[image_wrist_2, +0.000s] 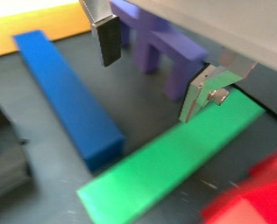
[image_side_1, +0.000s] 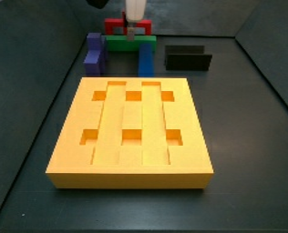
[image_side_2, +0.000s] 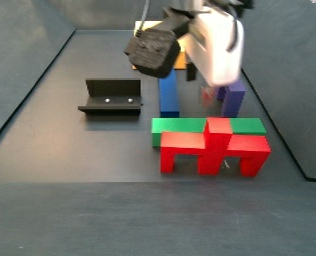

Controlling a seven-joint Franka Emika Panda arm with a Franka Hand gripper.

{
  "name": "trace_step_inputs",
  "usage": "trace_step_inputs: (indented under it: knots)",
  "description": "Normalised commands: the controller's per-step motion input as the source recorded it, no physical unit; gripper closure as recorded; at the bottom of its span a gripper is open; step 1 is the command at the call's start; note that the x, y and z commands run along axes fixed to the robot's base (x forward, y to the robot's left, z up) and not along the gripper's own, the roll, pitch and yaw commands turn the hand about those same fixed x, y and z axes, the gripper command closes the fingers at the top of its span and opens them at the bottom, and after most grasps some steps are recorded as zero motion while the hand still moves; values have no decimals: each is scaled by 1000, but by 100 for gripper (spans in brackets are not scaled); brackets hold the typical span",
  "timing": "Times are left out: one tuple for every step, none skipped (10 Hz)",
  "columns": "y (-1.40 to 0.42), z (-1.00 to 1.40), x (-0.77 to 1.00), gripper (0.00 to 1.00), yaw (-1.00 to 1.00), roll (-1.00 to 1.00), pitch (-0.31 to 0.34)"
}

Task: Pick up the green object. Move up. Move to above the board. Insert the green object.
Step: Pick up the green object.

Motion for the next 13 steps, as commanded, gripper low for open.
trace_step_inputs:
  knots:
    - [483,-63,-817,0,-269,0,-96]
    - [437,-6,-666,0,-257,-10,-86]
    - [277,0,-460,0,-374,0,-71]
    - [306,-57,-520,0,-383,0,-84]
    - [217,-23,-223,0,-231,-7,-80]
    - [203,-117,29,0,-83,-33,-6]
    - [243,-186,66,0,-80,-34,0]
    - [263,-146,134,0,-54,-63,0]
    - [271,-103,129,0,-31,-91,0]
    - [146,-49,166,0,-11,-133,-14]
    - [0,-34,223,0,0,-106,-14]
    - [0,-86,263,0,0,-90,-29]
    - [0,-91,197,0,0,-81,-46]
